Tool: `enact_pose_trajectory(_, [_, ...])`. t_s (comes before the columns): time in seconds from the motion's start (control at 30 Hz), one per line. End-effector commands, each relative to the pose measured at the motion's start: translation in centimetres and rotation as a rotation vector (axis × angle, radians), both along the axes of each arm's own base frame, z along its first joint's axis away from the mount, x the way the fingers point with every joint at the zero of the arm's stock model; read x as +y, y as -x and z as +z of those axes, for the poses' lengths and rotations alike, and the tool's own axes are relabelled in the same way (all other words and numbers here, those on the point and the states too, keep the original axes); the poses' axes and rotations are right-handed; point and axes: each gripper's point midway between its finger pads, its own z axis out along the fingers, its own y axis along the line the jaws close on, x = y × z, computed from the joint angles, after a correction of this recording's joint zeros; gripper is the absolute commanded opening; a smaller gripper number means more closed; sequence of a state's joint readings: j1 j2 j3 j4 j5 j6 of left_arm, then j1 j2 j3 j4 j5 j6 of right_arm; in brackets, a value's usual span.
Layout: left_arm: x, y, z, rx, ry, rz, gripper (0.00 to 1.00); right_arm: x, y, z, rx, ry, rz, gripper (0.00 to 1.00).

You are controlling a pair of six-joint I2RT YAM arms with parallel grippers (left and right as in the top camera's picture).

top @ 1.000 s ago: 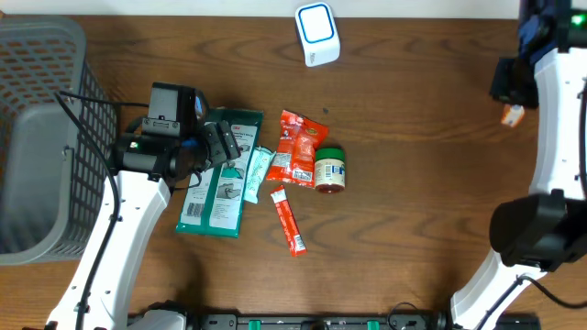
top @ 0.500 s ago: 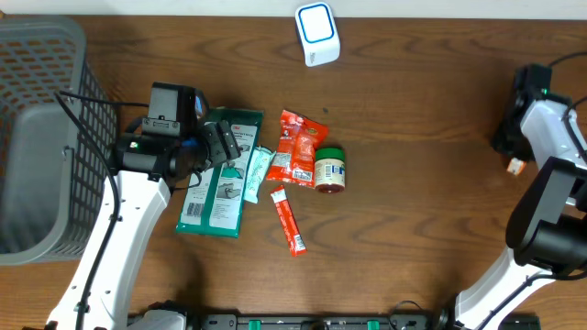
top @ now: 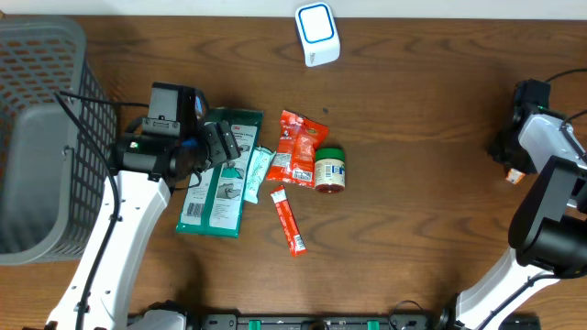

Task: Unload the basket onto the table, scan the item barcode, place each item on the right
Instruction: 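Swing the right gripper with the pack to the table's right side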

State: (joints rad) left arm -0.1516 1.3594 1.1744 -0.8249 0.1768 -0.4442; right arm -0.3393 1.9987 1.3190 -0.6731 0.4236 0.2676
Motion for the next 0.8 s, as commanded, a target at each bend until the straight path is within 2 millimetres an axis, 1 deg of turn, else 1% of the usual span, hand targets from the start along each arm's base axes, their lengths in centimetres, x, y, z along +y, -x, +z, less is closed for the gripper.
enact_pose_trajectory(0.0, [0.2,-0.3,0.7,-0.022,-0.008,0.002,0.87,1.0,-0.1,-0.8,-0.014,-0.062,0.006,0.38])
enact_pose_trajectory(0.1, [0.2,-0.3,0.7,-0.022,-0.008,0.002,0.87,1.1,-0.3,-0.7,-0.021,-0.066,0.008,0.39])
enact_pose_trajectory(0.27, [0.2,-0.3,0.7,-0.022,-0.008,0.002,0.87,2.2,-1.3,-0.7,-0.055,-0.137,0.029,0.42])
enact_pose_trajectory(0.47, [0.2,-0.3,0.7,-0.022,-0.008,0.002,0.87,2.4,-1.5,-0.5,-0.063,-0.153,0.034,0.44])
enact_pose_trajectory(0.53, [0.2,-0.3,0.7,-0.022,-0.008,0.002,0.87,2.3,-1.6,0.1,-0.055,-0.154,0.038,0.45])
enact_pose_trajectory(0.6, [0.2,-0.3,0.7,-0.022,-0.008,0.002,0.87,2.2,-1.8,1.1,-0.041,-0.155,0.054,0.45])
enact_pose_trajectory(0.77, [0.2,-0.3,0.7,-0.022,-0.008,0.002,0.87,2.1,-2.3,3.8,-0.027,-0.160,0.055,0.52])
